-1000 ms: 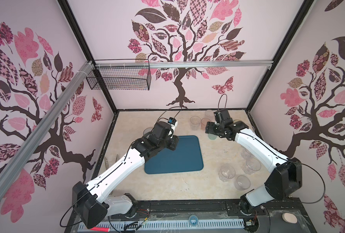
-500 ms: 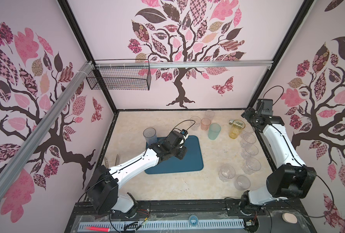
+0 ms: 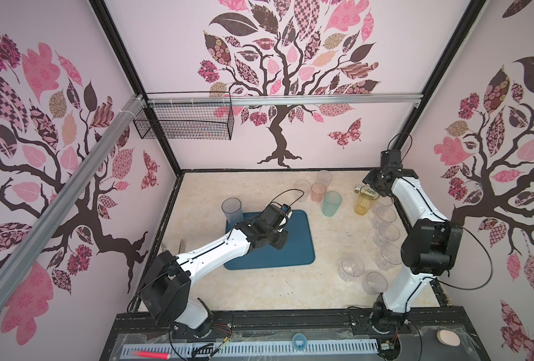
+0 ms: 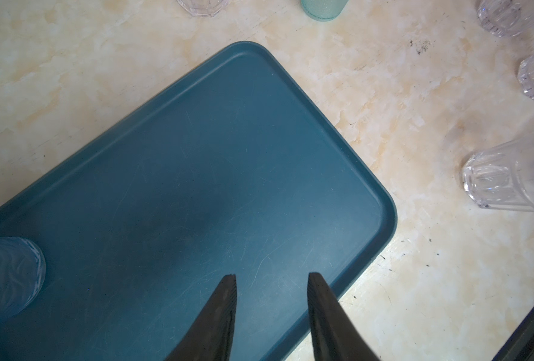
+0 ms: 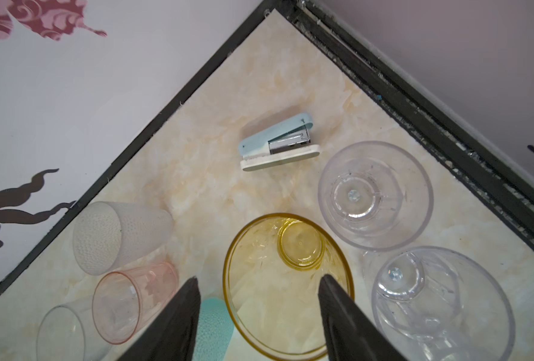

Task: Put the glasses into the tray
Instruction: 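Lower the right gripper onto the yellow glass and close on it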

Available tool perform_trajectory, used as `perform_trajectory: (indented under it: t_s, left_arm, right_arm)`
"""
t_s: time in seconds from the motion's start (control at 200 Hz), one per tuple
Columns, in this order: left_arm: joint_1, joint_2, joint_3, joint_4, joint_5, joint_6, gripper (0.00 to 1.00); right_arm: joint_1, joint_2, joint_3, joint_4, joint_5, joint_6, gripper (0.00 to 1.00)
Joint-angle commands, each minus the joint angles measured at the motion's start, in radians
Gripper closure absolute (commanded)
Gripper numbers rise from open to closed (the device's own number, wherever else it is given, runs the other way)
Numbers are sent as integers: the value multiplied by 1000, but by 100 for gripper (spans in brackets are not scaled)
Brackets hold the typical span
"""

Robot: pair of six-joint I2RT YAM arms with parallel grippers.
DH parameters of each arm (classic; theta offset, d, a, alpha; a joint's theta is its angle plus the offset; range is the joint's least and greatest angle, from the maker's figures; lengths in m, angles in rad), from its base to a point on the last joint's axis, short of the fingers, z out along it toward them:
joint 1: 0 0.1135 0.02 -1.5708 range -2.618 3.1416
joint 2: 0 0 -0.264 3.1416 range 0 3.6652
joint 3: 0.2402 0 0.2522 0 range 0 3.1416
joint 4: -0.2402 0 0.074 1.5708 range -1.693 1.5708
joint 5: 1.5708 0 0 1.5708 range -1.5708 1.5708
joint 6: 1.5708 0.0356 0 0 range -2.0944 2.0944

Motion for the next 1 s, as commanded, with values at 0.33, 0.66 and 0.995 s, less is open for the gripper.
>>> perform_trajectory:
  t_s: [0.33, 0.66, 0.995]
  left_arm:
    - [-1, 9, -5, -8, -30, 15, 57]
    - [-1, 6, -7, -6, -35, 16, 58]
    - [-1, -17, -12, -4, -59, 12, 57]
  right_arm:
    - [78, 148, 94, -76, 4, -76, 42]
    - [101, 233, 153, -117, 53, -102, 55]
    - [104, 236, 159, -153, 45, -104, 79]
